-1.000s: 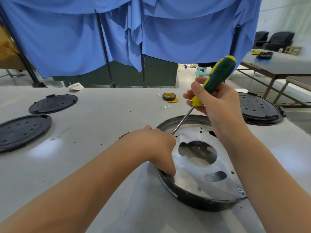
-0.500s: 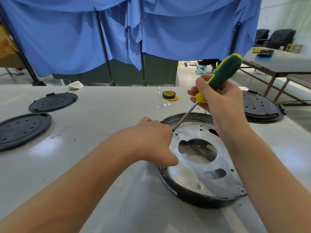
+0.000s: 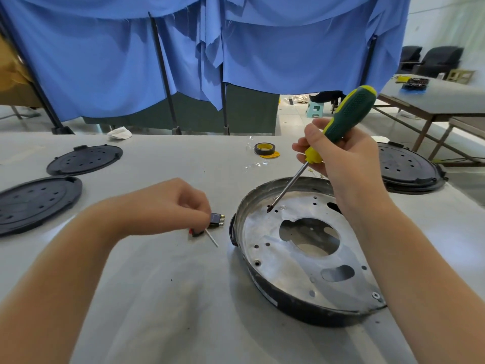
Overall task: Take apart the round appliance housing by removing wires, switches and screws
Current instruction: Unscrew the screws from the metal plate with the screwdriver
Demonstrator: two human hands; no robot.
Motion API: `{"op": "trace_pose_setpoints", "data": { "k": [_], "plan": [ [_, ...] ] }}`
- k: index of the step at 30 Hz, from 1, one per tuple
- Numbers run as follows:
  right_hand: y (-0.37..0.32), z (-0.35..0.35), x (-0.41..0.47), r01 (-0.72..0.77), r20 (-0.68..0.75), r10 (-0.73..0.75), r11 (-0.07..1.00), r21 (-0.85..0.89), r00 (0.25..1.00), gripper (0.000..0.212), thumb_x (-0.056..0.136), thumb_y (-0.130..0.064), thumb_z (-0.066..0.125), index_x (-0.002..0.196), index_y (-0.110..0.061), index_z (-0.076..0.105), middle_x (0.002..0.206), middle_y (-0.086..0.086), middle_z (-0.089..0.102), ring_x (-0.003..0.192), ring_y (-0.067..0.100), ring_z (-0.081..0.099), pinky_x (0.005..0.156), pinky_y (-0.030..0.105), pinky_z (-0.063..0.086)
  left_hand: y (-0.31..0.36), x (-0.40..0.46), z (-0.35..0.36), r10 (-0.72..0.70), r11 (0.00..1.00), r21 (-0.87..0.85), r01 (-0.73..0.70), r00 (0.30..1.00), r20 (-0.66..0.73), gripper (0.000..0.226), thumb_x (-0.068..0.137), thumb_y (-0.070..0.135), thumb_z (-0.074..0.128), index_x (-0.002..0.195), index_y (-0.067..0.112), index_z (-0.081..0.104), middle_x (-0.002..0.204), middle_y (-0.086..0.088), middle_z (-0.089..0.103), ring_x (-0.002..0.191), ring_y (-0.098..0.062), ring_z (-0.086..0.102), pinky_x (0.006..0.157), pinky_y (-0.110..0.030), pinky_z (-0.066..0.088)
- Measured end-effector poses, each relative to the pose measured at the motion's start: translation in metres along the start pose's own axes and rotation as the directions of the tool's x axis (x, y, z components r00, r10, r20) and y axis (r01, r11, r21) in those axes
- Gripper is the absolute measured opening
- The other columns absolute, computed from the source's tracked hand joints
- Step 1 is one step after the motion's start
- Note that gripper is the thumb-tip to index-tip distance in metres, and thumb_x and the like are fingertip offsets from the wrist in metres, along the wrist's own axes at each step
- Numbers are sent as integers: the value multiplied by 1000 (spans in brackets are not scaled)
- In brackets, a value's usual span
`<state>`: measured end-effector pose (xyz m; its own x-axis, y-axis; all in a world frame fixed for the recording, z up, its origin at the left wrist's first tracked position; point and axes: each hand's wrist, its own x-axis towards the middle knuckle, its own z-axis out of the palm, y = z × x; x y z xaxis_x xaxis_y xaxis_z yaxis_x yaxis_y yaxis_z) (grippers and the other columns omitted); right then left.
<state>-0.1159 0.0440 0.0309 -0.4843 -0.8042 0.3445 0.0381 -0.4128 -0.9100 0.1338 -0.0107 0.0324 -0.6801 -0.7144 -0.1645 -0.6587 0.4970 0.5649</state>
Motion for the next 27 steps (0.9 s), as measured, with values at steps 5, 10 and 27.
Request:
{"op": "trace_pose_setpoints", "data": {
  "k": [5, 10, 27],
  "plan": [
    [0, 1, -1, 3, 17, -3, 999, -35, 1000, 14, 88, -20, 67, 100, -18, 61, 74, -4, 75, 79, 15, 73, 67, 23, 58, -27, 11, 29, -119, 990, -63, 123, 991, 62, 26, 56, 44, 55, 59, 19, 62, 79, -24, 54, 75, -19, 49, 78, -50, 44],
    [2, 2, -1, -8, 19, 9, 1000, -28, 1000, 13, 87, -19, 68, 98, -19, 61, 73, -3, 75, 78, 15, 73, 63, 20, 57, -39, 27, 50, -180, 982, -48, 181, 983, 25, 21, 58, 41, 54, 56, 21, 60, 61, 4, 52, 61, -12, 46, 64, -31, 37],
    [-1, 4, -4, -20, 74, 30, 991, -132, 997, 15, 87, -20, 68, 100, -19, 62, 77, -1, 75, 78, 16, 73, 66, 24, 58, -62, 25, 69, -68, 992, 64, 107, 895, -440, 8, 73, 22, 63, 76, 30, 61, 65, 12, 59, 59, -4, 53, 62, -27, 48]
  ]
}}
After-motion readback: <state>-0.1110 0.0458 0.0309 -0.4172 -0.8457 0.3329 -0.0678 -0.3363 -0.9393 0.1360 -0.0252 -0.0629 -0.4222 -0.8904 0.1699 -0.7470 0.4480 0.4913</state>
